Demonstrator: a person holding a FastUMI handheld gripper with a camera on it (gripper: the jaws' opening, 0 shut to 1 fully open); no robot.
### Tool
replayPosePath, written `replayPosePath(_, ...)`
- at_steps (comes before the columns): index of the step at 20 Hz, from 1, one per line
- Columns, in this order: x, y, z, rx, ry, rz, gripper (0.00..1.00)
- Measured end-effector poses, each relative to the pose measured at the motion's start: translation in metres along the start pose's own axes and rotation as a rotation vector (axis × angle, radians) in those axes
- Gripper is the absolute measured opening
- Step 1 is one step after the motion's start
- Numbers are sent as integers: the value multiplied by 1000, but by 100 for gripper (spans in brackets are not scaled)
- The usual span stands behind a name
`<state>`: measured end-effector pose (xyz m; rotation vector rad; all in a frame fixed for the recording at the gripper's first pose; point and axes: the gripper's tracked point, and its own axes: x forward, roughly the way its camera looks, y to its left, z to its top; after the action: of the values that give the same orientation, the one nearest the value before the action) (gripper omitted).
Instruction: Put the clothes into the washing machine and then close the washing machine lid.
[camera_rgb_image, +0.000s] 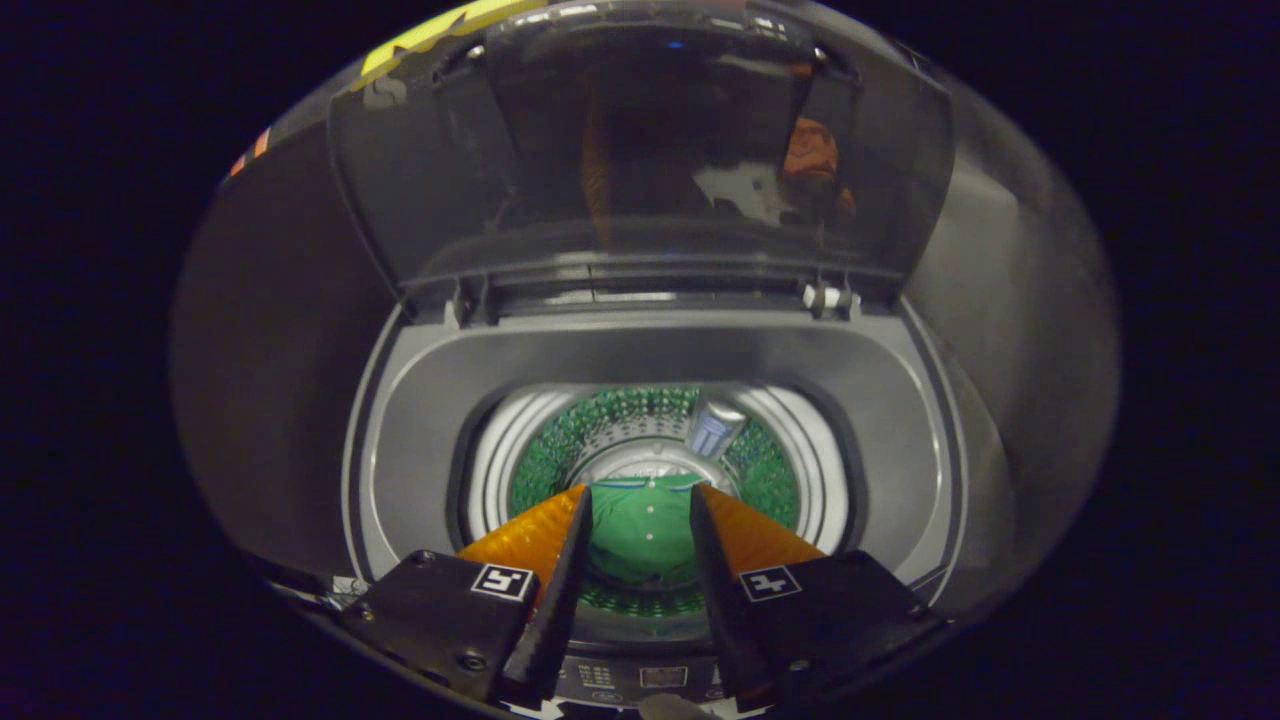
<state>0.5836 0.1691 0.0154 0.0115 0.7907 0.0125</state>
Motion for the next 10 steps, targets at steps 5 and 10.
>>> replayPosePath(5,-41,5,59,-30,-157,23,61)
replayPosePath(10,-88,12,119,-26,-305,49,61)
